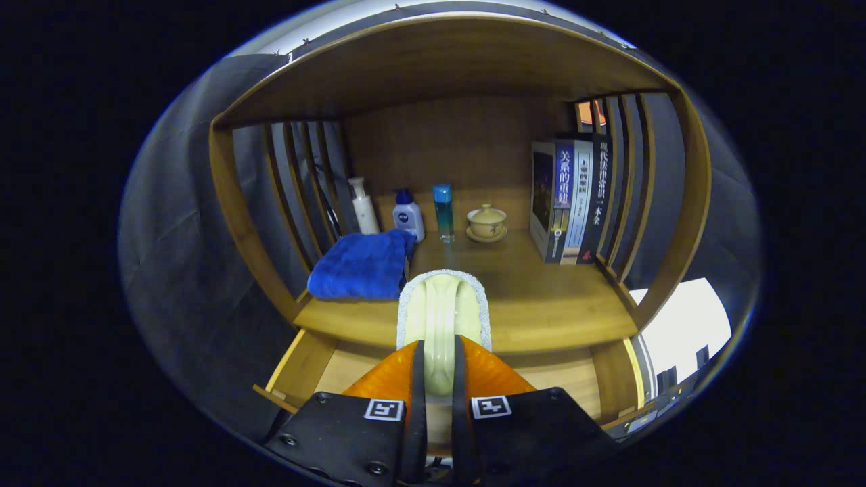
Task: Pull open the drawer, take out the items inside it, and place them on the countertop above the cabinet.
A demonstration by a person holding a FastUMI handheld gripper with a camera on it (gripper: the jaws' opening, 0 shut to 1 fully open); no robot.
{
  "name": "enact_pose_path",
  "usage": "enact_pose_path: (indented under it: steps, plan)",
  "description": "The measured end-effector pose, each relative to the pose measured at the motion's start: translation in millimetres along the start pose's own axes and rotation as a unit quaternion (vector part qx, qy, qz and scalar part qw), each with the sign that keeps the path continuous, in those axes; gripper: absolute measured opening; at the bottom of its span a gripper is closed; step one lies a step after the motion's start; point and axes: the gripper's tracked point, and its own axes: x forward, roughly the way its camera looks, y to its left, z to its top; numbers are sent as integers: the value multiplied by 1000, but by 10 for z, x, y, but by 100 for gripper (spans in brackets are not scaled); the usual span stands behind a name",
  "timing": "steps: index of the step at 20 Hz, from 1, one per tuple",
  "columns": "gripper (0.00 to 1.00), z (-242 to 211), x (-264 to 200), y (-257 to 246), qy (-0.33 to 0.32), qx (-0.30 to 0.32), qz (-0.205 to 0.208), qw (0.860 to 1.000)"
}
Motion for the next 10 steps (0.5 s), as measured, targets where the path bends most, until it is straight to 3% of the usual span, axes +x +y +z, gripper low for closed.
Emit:
enact_pose_path:
  steps: [3, 10]
  plan:
    - [23, 209, 222, -26, -3, -7, -12, 1000]
    - [23, 14, 1045, -205, 89, -1, -47, 995]
